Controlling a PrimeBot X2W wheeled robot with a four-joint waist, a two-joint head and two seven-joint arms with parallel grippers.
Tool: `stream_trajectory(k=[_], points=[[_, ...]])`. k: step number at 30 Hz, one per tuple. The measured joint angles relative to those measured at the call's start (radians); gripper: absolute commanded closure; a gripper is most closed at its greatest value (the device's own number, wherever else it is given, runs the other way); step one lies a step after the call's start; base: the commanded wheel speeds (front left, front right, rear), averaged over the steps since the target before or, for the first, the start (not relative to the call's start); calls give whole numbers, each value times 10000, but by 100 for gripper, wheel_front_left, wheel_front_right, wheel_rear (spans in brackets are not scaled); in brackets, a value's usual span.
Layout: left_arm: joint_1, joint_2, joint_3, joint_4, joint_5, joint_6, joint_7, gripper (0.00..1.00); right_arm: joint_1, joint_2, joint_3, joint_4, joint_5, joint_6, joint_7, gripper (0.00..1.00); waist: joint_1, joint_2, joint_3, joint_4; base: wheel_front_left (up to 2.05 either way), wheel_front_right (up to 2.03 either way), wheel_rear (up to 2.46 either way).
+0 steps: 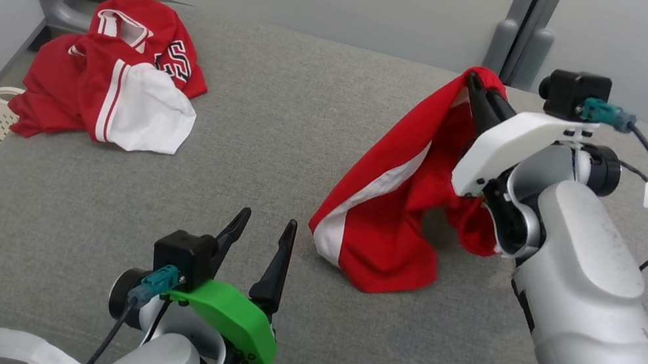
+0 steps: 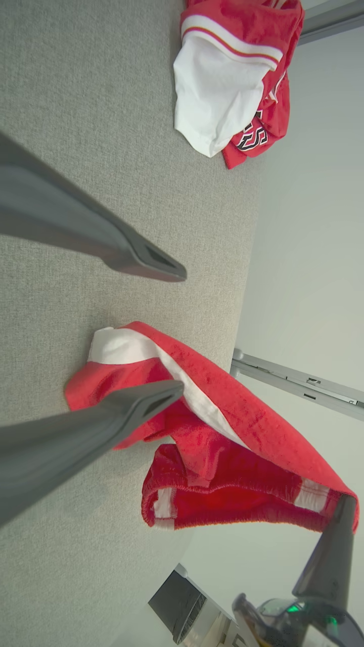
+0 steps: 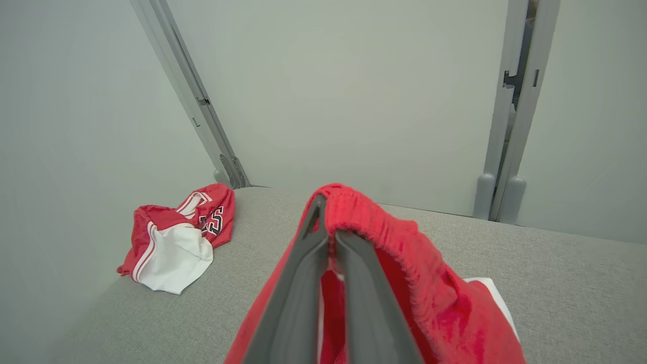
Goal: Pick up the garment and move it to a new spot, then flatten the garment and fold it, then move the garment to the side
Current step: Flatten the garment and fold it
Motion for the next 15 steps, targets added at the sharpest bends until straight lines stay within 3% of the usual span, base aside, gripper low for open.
stream_trajectory(k=[7,15], points=[[156,75,169,-132,-27,73,-12,0,60,-362,-577,-531,1565,0,1620,100,0,0,-111,-295,0,0,0],[132,61,140,-192,4,25,-12,0,1339,-1360,-1523,708,1971,0,2474,100,0,0,199,-458,0,0,0]])
